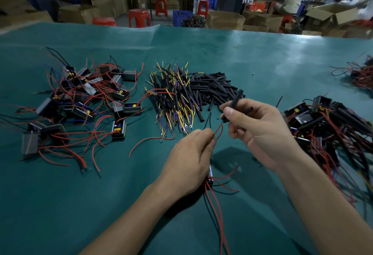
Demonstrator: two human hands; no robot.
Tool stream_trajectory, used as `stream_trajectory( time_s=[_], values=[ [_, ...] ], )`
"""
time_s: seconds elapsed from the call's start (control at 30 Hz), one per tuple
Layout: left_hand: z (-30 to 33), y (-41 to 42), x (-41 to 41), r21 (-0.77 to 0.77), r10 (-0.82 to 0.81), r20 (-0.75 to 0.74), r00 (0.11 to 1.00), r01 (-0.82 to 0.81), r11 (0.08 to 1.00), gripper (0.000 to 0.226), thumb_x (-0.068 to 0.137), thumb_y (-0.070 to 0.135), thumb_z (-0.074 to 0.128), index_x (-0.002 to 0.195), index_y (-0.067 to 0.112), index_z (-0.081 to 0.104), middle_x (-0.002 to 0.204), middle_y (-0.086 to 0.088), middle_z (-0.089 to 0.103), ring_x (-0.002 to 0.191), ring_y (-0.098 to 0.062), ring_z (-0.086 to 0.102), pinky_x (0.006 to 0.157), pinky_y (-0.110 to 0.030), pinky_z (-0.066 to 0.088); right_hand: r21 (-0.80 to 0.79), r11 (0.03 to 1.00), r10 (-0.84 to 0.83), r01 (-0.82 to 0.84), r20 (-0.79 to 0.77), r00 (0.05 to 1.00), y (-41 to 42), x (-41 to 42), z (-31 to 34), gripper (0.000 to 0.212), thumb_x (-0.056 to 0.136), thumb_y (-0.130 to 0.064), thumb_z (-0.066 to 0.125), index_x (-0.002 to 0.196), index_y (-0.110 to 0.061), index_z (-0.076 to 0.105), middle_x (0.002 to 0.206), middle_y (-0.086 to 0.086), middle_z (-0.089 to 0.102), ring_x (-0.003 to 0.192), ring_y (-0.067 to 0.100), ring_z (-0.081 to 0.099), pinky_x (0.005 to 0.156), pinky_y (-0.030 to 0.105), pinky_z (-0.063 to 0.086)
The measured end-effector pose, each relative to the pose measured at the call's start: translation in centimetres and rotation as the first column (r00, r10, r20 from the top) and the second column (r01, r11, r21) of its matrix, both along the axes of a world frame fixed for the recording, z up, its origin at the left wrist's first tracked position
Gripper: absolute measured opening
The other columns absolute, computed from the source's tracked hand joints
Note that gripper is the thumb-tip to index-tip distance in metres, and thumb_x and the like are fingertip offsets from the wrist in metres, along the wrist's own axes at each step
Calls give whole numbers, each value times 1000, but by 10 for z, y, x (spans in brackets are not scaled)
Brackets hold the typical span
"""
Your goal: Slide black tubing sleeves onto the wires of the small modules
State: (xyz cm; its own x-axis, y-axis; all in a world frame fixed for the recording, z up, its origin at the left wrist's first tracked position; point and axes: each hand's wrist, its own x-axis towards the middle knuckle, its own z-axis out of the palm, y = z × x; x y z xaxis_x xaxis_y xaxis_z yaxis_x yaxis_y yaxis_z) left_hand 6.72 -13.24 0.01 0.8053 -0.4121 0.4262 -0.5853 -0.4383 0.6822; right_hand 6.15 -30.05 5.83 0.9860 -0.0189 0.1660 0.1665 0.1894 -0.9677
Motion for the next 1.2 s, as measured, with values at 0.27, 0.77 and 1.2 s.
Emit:
stream_trajectory(
  time_s=[0.27, 0.77, 1.2],
  values=[
    [0, 0, 0, -14, 0, -18, 1000, 0, 1000, 26, 101, 32, 40, 79, 17, 40, 77, -1, 51, 75, -24, 50, 69, -48, 43, -266, 963, 9, 36, 166, 986, -5, -3, 3, 15, 77, -14, 78, 89, -6, 77, 69, 7, 68, 57, 15, 58, 56, 24, 49],
    [3, 1, -1, 7, 6, -72, 997, -6, 1000, 34, 100, 35, 35, 78, 11, 44, 80, -4, 54, 79, -26, 51, 76, -48, 41, -374, 910, -105, 176, 204, 973, -8, 3, -6, 5, 84, -8, 81, 84, -11, 77, 63, 5, 65, 53, 13, 56, 54, 22, 49],
    [3, 0, -2, 57, -12, 15, 1000, 11, 998, 39, 104, 43, 34, 70, 26, 30, 68, 6, 41, 73, -25, 44, 71, -46, 40, -81, 997, -17, 10, -92, 996, -1, 0, -3, 36, 62, -32, 86, 85, -6, 74, 74, 8, 65, 60, 19, 53, 52, 23, 46]
  ],
)
